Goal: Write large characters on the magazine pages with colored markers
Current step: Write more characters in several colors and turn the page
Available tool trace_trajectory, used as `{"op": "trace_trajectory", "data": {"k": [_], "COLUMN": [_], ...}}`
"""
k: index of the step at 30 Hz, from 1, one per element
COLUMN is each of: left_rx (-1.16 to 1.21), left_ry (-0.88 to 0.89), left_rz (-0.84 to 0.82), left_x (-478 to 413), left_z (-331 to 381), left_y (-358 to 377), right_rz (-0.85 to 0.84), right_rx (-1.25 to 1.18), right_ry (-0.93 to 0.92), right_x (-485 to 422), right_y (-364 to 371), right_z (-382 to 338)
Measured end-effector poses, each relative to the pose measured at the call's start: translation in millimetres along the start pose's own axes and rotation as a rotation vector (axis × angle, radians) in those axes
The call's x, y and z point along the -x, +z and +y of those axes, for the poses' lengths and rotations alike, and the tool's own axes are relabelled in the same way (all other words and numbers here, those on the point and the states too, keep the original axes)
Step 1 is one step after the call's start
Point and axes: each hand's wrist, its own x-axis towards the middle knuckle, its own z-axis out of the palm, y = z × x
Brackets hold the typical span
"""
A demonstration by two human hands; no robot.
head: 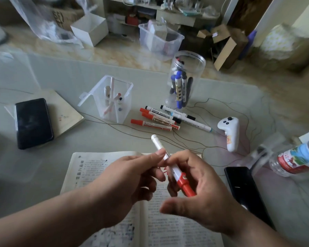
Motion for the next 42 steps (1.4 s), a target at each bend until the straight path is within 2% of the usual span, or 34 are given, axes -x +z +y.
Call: {"op": "trace_trajectory", "data": {"k": [3, 7, 12, 18, 20, 23, 27, 31, 33, 37, 39, 42], "left_rx": [0.003, -0.003, -0.028, -0.666, -0.883, -1.174, -1.482, -1.743, -1.816, -1.892, -1.933, -1.967], "left_ry": [0.026, 0.065, 0.131, 0.329, 0.357, 0.341, 0.220, -0.006, -0.022, 0.036, 0.029, -0.031], "left_rz": [0.045, 0.049, 0.133, 0.216, 0.242, 0.219, 0.095, -0.059, -0.124, -0.180, -0.205, -0.251], "left_x": [-2, -2, -2, -4, -4, -2, -4, -11, -12, -11, -12, -12], "left_z": [3, 10, 23, 34, 37, 37, 28, 21, 21, 19, 15, 10], "left_y": [1, 0, 1, -13, -16, -17, -21, -28, -30, -29, -30, -30], "right_rz": [-0.003, -0.042, 0.117, 0.717, 0.797, 0.849, 0.849, 0.849, 0.745, 0.359, 0.250, 0.218], "right_rx": [0.094, 0.051, 0.121, 0.192, 0.347, 0.511, 0.558, 0.652, 0.726, 0.947, 1.088, 1.164], "right_ry": [0.010, -0.022, -0.088, -0.371, -0.427, -0.407, -0.248, -0.224, -0.152, 0.119, 0.107, 0.036], "right_x": [0, -3, -11, -67, -95, -142, -179, -165, -155, -152, -156, -167], "right_y": [1, 2, -8, -57, -74, -97, -111, -90, -70, -38, -28, -16], "right_z": [-6, -7, -16, -73, -99, -129, -133, -104, -74, -2, 18, 28]}}
